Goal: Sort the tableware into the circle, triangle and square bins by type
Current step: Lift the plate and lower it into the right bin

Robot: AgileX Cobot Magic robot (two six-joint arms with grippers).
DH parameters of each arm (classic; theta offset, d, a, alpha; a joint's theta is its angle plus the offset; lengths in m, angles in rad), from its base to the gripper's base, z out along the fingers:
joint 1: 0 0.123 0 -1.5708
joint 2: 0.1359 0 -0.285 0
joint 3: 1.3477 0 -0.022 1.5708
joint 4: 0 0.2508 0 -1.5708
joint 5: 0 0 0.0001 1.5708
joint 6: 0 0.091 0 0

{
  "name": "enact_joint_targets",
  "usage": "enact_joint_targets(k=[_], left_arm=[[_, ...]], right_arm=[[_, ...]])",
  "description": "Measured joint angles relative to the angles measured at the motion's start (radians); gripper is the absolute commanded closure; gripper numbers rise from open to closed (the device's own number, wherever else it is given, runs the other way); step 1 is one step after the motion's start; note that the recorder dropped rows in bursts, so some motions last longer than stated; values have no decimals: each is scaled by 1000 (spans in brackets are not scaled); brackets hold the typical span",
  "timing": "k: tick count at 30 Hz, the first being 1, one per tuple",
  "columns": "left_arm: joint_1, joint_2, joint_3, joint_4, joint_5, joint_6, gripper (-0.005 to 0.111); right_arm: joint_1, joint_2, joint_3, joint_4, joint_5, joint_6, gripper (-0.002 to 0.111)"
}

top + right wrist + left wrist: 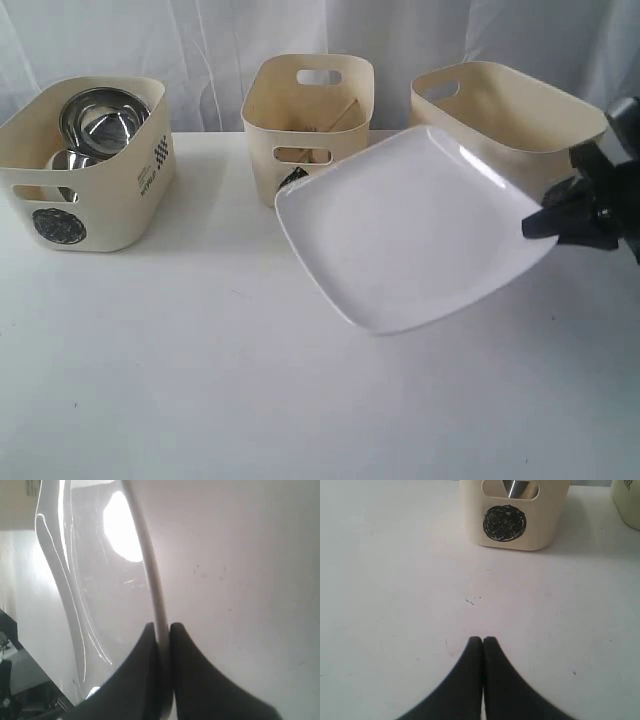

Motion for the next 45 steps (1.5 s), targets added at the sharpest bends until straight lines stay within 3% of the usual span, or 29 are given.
enact_joint_targets(k=[8,16,20,29,38,45], left_arm=[[0,0,0,0,0,0,107],[0,0,0,0,0,0,107],[0,0,0,0,0,0,107],[0,0,0,0,0,0,107],[0,0,0,0,0,0,107],[0,0,0,0,0,0,107]], right_arm=[[0,2,-272,27,8,139,108],[-115,219,-544,510,23,149,108],[-159,307,-648,589,2,100,108],[-159,318,-661,413,-165,-271,108],[-159,320,-661,323,-420,-339,108],[-159,320,-661,233,-442,-365,108]])
